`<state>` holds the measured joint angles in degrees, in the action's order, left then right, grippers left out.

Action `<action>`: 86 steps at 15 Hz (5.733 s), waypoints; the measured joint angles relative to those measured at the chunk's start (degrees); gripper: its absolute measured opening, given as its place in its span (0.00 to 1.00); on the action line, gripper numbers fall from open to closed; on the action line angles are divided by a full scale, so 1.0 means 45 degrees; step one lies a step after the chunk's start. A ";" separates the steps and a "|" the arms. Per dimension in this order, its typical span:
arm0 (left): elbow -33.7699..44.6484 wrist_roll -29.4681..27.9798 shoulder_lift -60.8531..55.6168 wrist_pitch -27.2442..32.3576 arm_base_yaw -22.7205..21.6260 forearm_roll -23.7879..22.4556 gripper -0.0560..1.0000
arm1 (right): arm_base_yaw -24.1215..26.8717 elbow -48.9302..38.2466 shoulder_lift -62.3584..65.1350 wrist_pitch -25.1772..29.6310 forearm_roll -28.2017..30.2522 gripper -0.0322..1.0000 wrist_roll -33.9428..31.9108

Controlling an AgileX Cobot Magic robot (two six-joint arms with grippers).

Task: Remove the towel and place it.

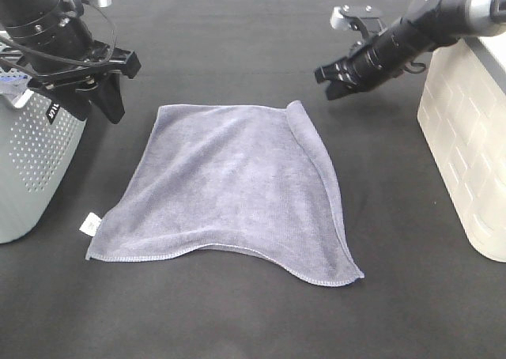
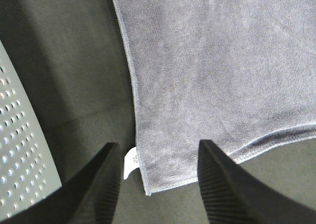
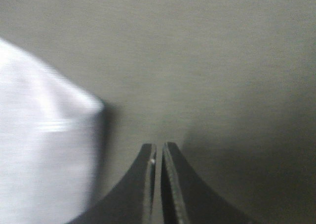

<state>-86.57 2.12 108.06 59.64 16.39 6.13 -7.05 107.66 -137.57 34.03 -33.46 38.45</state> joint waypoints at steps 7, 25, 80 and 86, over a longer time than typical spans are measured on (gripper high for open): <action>0.0000 -0.0013 0.0000 0.0000 0.0000 -0.0025 0.49 | -0.1910 0.0089 -0.0713 0.0879 -0.2177 0.09 0.2177; 0.0000 0.0000 0.0000 0.0000 0.0000 -0.0102 0.49 | 0.0777 0.0102 -0.0879 0.0649 -0.0446 0.09 0.0586; 0.0000 0.0764 0.0000 -0.0369 0.0000 0.0624 0.49 | -0.3119 -0.7996 0.3285 0.2903 0.1566 0.10 -0.2177; 0.0000 0.0777 0.0000 -0.0369 0.0000 0.0624 0.49 | -0.3119 -0.8187 0.3400 0.3591 0.1961 0.10 -0.2623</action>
<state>-86.57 5.61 108.06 57.98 16.39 8.94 -21.08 70.82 -122.27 50.19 -24.64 26.64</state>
